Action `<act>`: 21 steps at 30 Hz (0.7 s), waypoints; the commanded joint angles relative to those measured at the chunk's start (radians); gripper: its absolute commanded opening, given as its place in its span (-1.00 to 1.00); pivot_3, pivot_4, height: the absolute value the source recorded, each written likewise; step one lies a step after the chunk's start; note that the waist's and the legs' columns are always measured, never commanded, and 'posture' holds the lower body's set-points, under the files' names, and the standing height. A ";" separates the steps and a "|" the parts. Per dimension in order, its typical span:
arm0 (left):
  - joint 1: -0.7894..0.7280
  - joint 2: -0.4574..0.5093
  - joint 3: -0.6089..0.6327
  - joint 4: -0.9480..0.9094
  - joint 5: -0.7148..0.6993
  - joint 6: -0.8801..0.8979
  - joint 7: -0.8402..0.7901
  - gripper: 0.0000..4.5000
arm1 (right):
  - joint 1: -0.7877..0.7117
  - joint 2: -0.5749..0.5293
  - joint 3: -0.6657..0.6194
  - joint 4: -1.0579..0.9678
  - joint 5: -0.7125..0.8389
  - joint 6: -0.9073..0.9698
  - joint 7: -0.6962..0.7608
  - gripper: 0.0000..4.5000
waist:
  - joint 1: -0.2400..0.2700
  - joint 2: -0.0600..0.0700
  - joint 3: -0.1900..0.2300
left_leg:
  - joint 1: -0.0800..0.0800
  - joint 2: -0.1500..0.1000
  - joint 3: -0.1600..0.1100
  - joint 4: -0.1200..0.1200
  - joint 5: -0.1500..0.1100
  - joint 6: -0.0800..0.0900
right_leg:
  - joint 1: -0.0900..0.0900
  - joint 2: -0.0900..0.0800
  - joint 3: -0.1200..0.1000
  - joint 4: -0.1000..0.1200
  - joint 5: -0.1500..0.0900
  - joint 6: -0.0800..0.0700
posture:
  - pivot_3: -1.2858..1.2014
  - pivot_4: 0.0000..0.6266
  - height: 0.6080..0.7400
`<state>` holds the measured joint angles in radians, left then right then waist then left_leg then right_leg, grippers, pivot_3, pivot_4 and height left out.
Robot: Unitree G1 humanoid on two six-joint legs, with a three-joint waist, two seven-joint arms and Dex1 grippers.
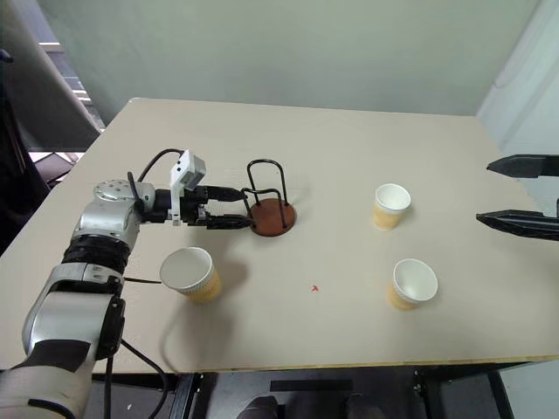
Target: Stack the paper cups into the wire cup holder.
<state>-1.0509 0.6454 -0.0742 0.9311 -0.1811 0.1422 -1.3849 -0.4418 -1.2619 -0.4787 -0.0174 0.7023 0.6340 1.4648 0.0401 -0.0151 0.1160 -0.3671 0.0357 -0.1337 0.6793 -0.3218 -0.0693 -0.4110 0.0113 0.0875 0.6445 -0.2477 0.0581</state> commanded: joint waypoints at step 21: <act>-0.114 -0.011 0.087 0.015 -0.018 -0.055 -0.015 -0.98 | 0.036 -0.014 -0.087 -0.061 0.026 0.001 -0.051 1.00 | 0.016 0.000 0.000 | 0.000 -0.004 0.003 0.004 -0.001 0.004 | 0.001 0.000 -0.001 0.001 -0.001 0.005 | 0.03 -0.52 1.00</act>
<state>-1.1255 0.6102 -0.0288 1.0222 -0.1622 0.0736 -1.3743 -0.3863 -1.2620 -0.5436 -0.0785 0.7136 0.6469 1.4216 0.0561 -0.0150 0.1160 -0.3673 0.0318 -0.1310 0.6830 -0.3232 -0.0657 -0.4102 0.0112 0.0867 0.6453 -0.2483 0.0631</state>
